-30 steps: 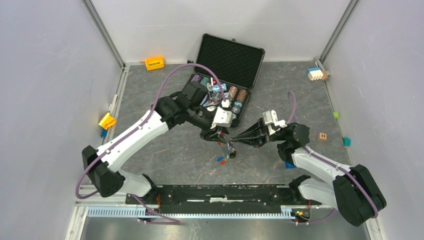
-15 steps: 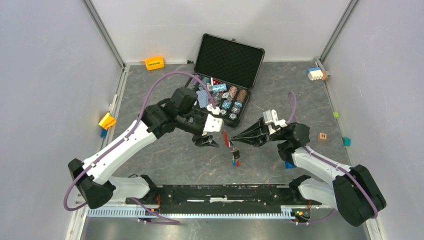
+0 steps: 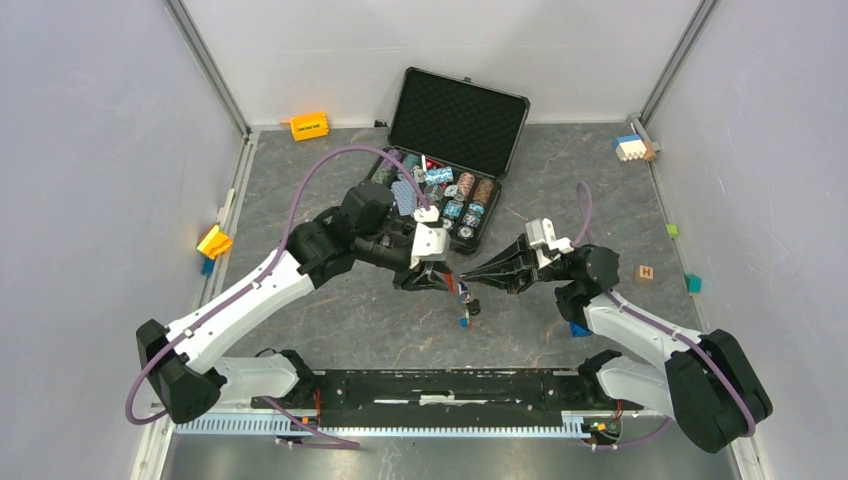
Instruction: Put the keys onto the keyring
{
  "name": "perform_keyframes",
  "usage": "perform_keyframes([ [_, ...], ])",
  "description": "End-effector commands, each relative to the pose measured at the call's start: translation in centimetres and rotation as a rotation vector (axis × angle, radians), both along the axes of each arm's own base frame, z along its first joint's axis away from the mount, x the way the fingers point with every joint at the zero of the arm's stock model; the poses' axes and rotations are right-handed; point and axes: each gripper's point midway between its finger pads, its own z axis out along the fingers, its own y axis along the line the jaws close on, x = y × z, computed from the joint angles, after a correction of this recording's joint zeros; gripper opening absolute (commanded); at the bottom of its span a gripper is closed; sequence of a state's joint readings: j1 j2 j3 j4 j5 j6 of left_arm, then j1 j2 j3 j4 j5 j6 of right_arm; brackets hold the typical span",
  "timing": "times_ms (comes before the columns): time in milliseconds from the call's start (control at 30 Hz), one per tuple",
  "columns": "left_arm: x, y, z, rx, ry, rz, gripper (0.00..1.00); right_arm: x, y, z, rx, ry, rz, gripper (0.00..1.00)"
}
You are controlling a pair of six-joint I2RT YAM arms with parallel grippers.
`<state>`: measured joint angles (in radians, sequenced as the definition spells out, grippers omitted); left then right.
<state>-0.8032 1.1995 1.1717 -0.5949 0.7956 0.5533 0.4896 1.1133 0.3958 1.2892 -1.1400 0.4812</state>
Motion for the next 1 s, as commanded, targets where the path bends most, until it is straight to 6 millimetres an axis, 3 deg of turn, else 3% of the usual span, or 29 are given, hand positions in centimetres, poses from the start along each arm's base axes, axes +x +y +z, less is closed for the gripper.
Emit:
perform_keyframes([
  [0, 0.3, -1.6, 2.7, -0.082, 0.049, 0.031, 0.40, 0.5, -0.1, 1.7, 0.044, -0.047, -0.037, 0.00],
  [333, -0.1, -2.9, 2.4, -0.064, 0.074, 0.018, 0.34, 1.3, -0.1, 1.4, 0.040, -0.017, -0.068, 0.00],
  [700, 0.4, -3.0, 2.5, -0.060, 0.051, 0.040, 0.13, 1.4, -0.1, 1.2, 0.035, -0.014, -0.073, 0.00],
  [800, 0.6, -3.1, 2.9, -0.063, 0.045, 0.052, 0.02, 1.6, 0.0, 1.0, 0.030, -0.011, -0.079, 0.00],
  [967, 1.6, -2.3, 3.0, 0.002, -0.005, 0.103, 0.02, 2.1, 0.0, 0.6, 0.010, -0.021, -0.095, 0.01],
])
